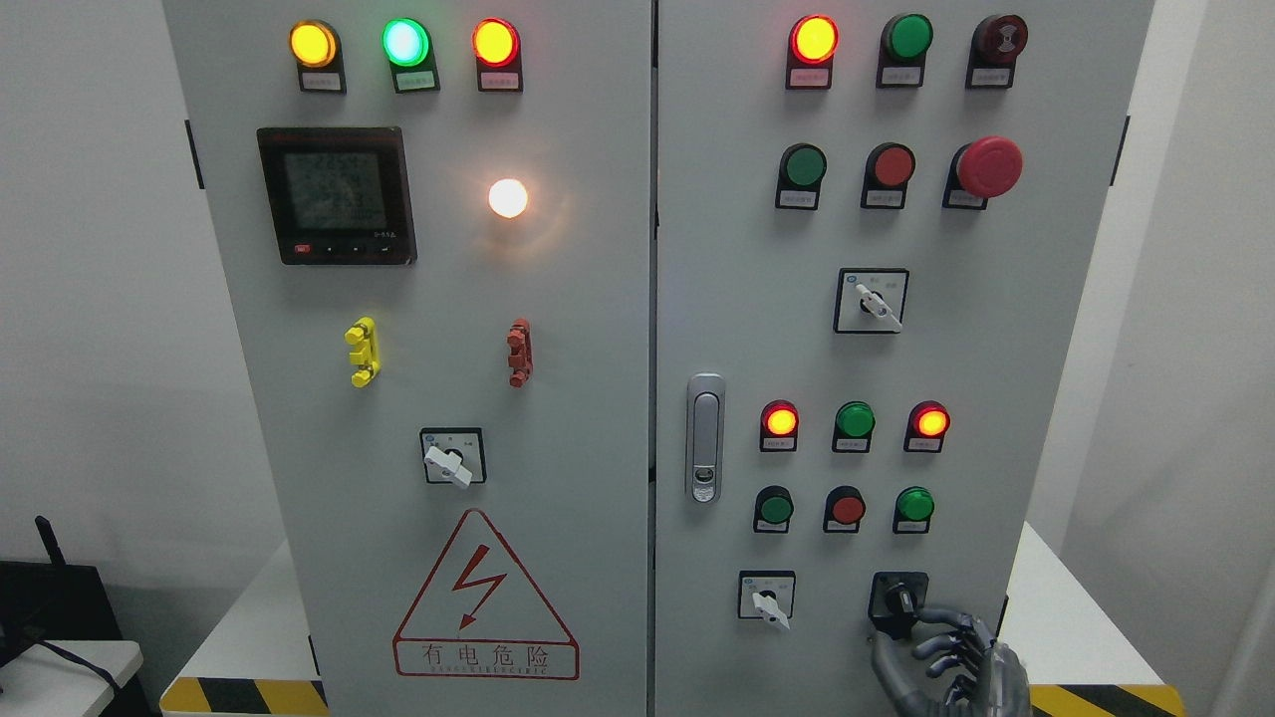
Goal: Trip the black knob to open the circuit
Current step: 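Close the right hand's fingers around the black knob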
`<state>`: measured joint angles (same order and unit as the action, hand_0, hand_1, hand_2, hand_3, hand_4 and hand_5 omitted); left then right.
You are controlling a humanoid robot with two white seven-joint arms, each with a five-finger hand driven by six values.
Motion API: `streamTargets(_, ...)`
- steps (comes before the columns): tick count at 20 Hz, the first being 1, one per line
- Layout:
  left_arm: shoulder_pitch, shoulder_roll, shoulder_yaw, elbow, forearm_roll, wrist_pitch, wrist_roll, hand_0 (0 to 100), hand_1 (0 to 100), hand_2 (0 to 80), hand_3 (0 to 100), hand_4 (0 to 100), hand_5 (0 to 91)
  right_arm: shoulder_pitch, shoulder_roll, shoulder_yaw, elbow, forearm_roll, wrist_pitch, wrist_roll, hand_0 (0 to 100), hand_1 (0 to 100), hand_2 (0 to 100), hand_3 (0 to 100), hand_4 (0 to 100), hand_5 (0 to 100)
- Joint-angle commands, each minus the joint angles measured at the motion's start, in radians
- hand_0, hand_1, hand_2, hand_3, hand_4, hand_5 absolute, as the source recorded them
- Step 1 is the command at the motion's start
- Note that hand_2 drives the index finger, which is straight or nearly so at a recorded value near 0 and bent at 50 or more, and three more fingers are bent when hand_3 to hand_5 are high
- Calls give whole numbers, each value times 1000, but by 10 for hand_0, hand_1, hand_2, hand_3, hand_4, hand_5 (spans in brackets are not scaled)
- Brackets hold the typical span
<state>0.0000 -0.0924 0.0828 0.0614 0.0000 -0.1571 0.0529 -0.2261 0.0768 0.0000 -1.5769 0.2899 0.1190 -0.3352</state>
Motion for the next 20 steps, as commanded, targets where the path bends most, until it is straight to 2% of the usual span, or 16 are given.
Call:
streamTargets(1, -8, -1, 0, 0, -32, 1, 1, 120, 389, 0, 0, 0, 0, -7, 4, -20, 3, 0, 1, -1, 158, 806, 418, 719, 820, 962)
streamTargets(4, -8, 0, 0, 0, -32, 1, 1, 120, 389, 0, 0, 0, 0, -7, 4, -20, 5, 0, 1, -15, 168, 806, 420, 721, 821, 962)
streamTargets(11, -8, 0, 0, 0, -32, 1, 1, 120, 389, 0, 0, 0, 0, -7, 4, -18, 5, 0, 1, -16, 286, 803, 429, 727, 830, 964)
streamTargets(20, -8, 0, 0, 0, -32, 1, 1, 120, 389, 0, 0, 0, 0, -7, 6, -15, 24, 2, 1, -16, 297, 806, 448, 740, 833, 964)
